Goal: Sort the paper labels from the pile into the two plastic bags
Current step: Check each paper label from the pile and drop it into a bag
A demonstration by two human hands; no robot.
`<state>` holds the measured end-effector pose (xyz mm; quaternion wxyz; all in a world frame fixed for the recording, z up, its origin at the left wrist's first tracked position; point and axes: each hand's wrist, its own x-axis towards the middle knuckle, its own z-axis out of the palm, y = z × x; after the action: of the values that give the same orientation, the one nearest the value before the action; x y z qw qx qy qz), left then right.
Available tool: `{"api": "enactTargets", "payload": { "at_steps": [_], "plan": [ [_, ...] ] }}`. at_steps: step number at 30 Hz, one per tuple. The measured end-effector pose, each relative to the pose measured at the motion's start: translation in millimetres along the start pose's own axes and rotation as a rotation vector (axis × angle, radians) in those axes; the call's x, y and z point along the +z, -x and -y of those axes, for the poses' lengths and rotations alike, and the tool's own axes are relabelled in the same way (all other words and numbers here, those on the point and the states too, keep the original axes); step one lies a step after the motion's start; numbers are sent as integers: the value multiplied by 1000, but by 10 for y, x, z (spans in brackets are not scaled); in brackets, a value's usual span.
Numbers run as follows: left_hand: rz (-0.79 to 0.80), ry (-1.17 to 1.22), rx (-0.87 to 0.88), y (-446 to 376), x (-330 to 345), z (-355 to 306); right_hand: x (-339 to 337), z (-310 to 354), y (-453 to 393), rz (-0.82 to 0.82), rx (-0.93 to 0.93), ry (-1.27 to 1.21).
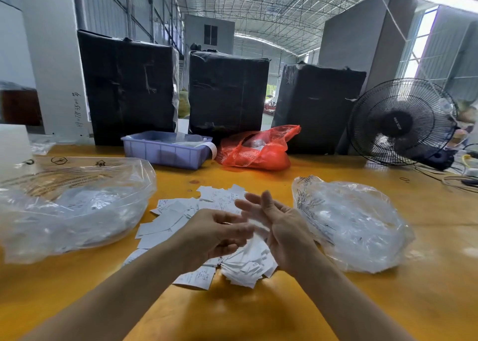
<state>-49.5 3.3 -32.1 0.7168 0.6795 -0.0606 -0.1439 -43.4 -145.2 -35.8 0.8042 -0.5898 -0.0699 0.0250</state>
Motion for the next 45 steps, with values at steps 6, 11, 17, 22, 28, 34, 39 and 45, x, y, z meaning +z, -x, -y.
{"api": "enactTargets", "payload": {
  "at_steps": [6, 11, 17, 22, 28, 34, 39, 45],
  "plan": [
    [-129, -111, 109, -25, -86, -29, -46, 25, -28, -52, 61, -2],
    [-247, -143, 140, -47, -178, -38, -54, 33, -1, 13, 146, 162],
    [-239, -100, 112, -60, -215, -70, -51, -43, -11, 9, 149, 111],
    [-134, -60, 84, -53, -194, -51, -31, -63, 13, 22, 90, 153],
    [-139, -235, 136, -70, -245, -51, -63, -45, -4, -19, 31, 219],
    [122, -359, 138, -31, -228, -70, -42, -89, 0, 109, -163, 448],
    [-96, -358, 187, -63, -280, -85, -31, -124, -8, 58, -205, 519],
    [-429, -87, 228, -141, -550, -143, 26, -368, -99, 44, -600, 1263]
  ]
}}
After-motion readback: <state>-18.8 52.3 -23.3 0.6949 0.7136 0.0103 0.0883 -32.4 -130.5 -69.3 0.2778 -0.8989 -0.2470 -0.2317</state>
